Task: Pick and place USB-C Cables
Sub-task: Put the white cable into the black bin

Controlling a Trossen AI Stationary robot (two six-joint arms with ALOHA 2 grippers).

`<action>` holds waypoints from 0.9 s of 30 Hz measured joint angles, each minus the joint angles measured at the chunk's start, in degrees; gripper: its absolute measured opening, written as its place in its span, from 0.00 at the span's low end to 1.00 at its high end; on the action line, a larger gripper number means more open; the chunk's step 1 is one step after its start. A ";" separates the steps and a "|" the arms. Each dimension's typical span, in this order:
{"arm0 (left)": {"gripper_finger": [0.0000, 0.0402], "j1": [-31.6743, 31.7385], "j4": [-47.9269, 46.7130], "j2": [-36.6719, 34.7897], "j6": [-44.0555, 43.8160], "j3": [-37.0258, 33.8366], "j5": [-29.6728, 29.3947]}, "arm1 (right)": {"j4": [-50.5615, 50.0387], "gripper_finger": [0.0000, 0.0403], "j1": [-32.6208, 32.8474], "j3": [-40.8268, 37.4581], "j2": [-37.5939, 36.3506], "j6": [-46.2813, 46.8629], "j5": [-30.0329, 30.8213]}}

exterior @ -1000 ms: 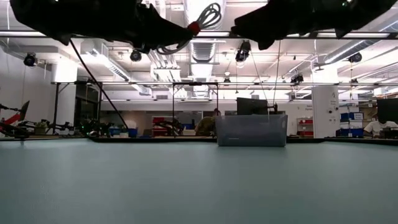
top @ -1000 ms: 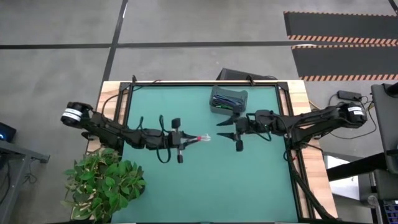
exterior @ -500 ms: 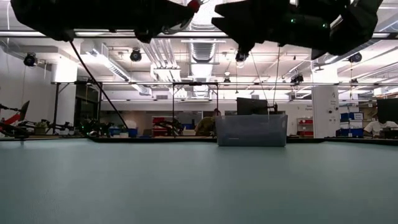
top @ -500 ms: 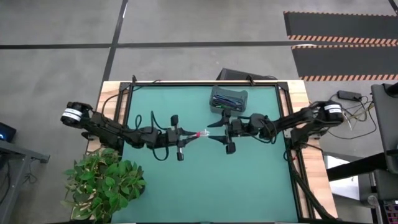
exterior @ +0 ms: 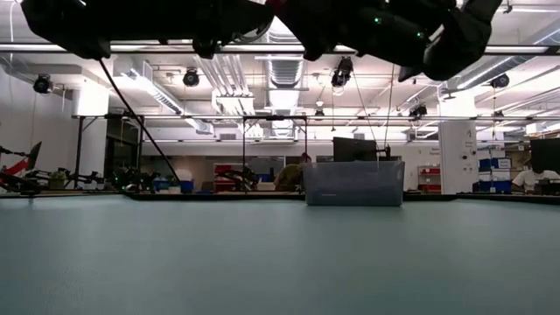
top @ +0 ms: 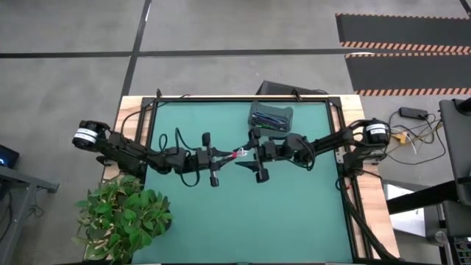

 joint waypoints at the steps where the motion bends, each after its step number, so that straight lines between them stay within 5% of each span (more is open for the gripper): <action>1: 0.04 0.02 -0.02 0.00 0.00 -0.06 0.00 | -0.12 0.45 -0.04 0.16 0.25 -0.04 0.00; 11: 0.08 0.04 -0.01 0.30 -0.13 -0.39 0.22 | -0.05 0.09 -0.06 1.98 1.42 -0.83 0.22; 20: 0.13 0.13 -0.44 -0.04 -2.16 -0.70 1.84 | -1.16 0.09 0.01 1.98 1.14 -0.59 -0.12; 27: 0.34 0.15 -0.42 -0.26 -3.17 -1.09 3.49 | -7.56 0.09 0.00 1.93 -2.09 -1.26 -0.67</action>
